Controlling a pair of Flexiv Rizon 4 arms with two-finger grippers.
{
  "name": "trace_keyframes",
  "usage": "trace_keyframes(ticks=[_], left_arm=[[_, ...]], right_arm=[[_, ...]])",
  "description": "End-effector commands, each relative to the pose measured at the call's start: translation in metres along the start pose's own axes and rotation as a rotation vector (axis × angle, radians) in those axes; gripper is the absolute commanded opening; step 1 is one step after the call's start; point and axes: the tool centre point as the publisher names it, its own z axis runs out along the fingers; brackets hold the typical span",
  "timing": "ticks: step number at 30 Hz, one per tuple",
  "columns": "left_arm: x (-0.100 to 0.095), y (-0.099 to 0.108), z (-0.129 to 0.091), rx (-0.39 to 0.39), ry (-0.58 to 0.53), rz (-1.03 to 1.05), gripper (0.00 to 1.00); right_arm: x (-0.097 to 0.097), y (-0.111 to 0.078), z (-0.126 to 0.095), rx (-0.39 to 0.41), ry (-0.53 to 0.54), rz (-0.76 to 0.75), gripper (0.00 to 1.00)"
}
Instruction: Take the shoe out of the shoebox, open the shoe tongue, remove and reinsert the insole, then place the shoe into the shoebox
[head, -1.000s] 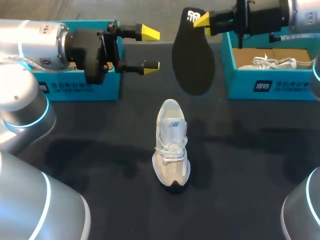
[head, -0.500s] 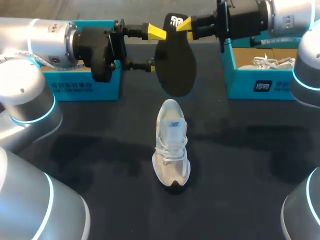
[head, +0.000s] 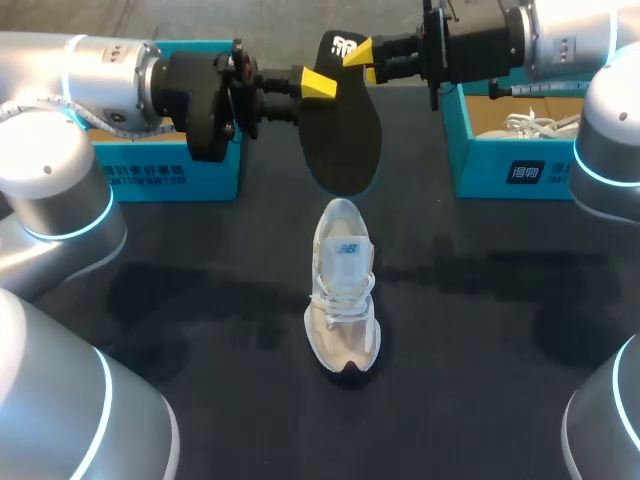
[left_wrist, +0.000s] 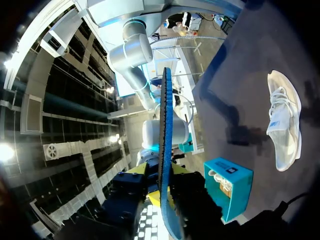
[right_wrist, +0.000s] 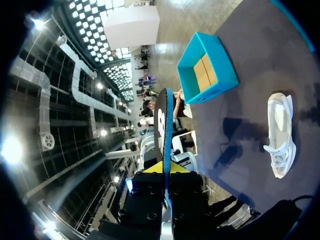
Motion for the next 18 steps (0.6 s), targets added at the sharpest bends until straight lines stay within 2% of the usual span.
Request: trace_keyframes(ticks=[1,3,4,5,6,7,18], left_arm=[[0.001,0.002,0.002,0.003,0.000,0.000,0.00],[0.001,0.002,0.002,0.003,0.000,0.000,0.00],[0.001,0.003,0.002,0.004,0.000,0.000,0.00],[0.001,0.003,0.002,0.006,0.001,0.001,0.00],[0.000,0.003,0.002,0.006,0.001,0.002,0.00],[0.000,0.003,0.002,0.007,0.000,0.003,0.00],[-0.004,0.006,-0.006,0.007,-0.018,-0.006,0.00]], right_arm=[[0.000,-0.001,0.001,-0.005,0.005,-0.002,0.00],[0.000,-0.002,0.001,-0.012,0.020,-0.006,0.00],[0.000,-0.002,0.001,-0.016,0.018,-0.010,0.07],[0.000,-0.002,0.001,-0.022,0.023,-0.017,0.42],[0.001,-0.002,0.000,-0.024,0.026,-0.017,0.58],[0.001,-0.003,-0.001,-0.029,0.027,-0.021,1.00],[-0.006,-0.018,-0.022,-0.068,0.051,-0.083,1.00]])
